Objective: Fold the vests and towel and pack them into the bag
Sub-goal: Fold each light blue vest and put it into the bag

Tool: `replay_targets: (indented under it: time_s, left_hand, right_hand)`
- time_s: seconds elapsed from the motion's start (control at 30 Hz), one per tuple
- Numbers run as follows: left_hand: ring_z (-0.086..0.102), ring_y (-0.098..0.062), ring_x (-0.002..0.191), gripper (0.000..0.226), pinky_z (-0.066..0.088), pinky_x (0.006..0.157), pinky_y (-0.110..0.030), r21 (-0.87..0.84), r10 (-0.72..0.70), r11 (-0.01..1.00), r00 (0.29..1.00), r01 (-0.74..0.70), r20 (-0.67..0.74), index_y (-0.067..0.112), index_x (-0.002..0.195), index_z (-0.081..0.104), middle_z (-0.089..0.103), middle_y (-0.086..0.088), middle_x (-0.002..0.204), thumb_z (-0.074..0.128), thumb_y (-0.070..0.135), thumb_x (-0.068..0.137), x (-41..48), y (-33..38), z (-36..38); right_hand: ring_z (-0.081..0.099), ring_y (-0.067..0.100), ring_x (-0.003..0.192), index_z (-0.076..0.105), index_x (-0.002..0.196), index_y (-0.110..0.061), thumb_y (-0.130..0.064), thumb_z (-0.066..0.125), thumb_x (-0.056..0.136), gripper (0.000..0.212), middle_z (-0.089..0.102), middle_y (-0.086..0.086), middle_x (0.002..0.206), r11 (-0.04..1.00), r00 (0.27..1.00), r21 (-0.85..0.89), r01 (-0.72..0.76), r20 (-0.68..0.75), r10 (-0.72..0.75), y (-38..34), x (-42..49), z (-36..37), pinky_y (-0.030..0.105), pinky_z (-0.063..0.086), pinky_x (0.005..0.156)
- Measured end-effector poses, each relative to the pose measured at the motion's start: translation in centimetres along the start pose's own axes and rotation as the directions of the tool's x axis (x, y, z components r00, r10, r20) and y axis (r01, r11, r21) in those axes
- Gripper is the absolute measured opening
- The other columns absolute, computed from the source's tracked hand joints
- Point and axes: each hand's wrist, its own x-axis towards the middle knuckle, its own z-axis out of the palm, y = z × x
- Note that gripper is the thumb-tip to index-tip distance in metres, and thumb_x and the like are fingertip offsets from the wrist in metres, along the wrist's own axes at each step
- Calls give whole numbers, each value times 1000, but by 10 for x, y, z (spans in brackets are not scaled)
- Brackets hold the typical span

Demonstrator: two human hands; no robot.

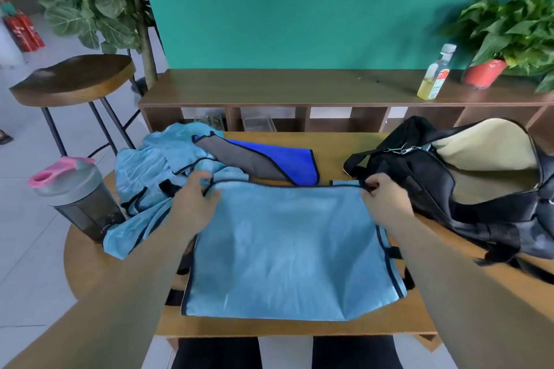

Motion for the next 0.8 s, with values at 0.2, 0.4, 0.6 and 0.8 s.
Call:
replay_targets:
  time_s: [0.2, 0.4, 0.6, 0.8]
  left_hand:
    - [62, -19, 78, 31, 45, 67, -29, 149, 181, 973, 983, -175, -25, 30, 116, 61, 59, 0, 116, 62, 3, 99, -25, -34, 31]
    - [59, -6, 75, 28, 44, 73, -22, 106, 251, 966, 948, -234, -194, 20, 121, 72, 60, 4, 120, 52, 7, 106, -20, -20, 17]
    - [61, -20, 99, 39, 47, 87, -30, 213, 245, 951, 966, -223, -80, 10, 142, 61, 52, -1, 135, 53, 5, 104, 4, -7, 21]
    - [65, -30, 97, 58, 54, 75, -37, 407, 204, 892, 979, -196, 23, 8, 156, 42, 36, -4, 150, 52, 1, 100, -3, -30, 38]
  right_hand:
    - [59, 16, 75, 53, 123, -33, -12, 49, 104, 29, 62, 0, 95, 989, 999, -149, 8, -49, -15, 24, -6, 37, 34, 48, 56]
    - [55, 25, 89, 70, 124, -23, 7, 43, 97, 49, 56, 7, 126, 982, 987, -176, 66, -136, -91, 22, 7, 31, 33, 46, 74]
    - [58, 20, 86, 60, 142, -23, 13, 46, 90, 64, 47, 1, 131, 971, 996, -234, 45, -63, -62, 9, 24, 33, 30, 48, 69]
    - [44, 23, 121, 41, 158, -17, 17, 49, 79, 86, 35, 1, 140, 918, 995, -385, 100, 65, -81, 29, 19, 53, 35, 46, 108]
